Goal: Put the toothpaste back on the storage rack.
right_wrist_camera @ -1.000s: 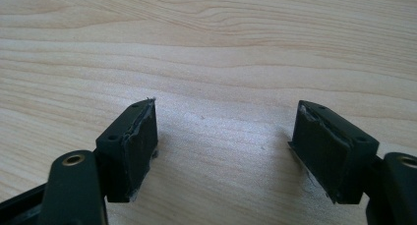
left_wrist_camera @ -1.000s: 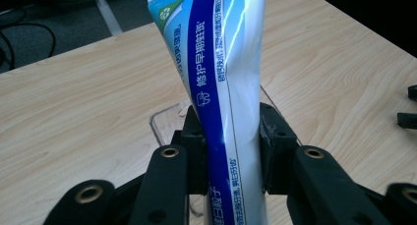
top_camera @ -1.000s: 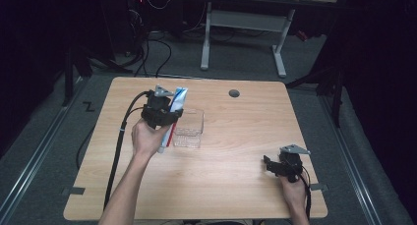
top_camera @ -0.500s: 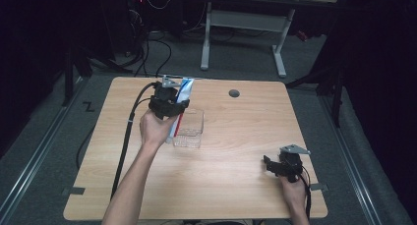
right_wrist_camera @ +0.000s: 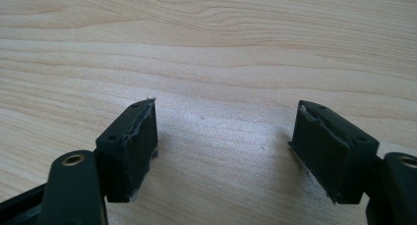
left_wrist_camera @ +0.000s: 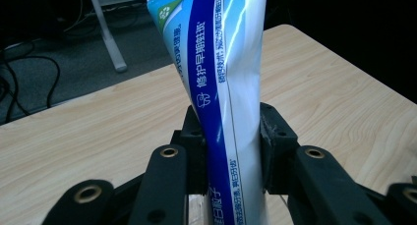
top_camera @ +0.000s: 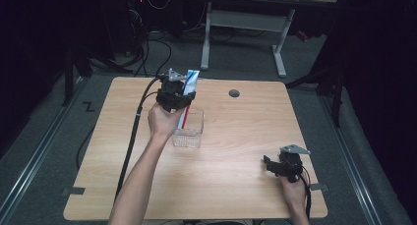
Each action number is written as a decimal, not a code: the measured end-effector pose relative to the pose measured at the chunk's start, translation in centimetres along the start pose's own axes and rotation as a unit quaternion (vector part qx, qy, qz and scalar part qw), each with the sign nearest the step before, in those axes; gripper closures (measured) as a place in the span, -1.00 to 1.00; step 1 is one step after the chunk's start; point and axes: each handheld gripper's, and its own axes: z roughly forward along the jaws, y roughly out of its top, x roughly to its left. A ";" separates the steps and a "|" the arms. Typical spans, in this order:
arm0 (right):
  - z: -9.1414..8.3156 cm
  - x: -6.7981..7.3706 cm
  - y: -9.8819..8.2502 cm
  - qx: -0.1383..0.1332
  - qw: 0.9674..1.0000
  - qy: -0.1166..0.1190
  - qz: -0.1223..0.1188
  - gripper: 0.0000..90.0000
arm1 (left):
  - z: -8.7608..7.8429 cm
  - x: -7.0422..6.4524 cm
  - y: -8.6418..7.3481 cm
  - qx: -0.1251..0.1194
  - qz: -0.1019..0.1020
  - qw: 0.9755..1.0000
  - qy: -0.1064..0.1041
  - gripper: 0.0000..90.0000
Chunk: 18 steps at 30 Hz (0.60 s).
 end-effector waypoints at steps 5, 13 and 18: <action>0.0 0.0 0.0 0.000 1.000 0.000 0.001 -0.44 | 1.1 -0.4 0.2 0.004 0.010 1.000 0.004 0.54; 0.0 0.0 0.0 0.000 1.000 0.000 0.000 -0.44 | 2.5 -0.3 -0.1 0.013 0.011 1.000 0.009 0.54; 0.0 0.0 0.0 0.000 1.000 0.000 0.000 -0.44 | 2.9 -0.2 -0.3 0.016 0.010 1.000 0.015 0.53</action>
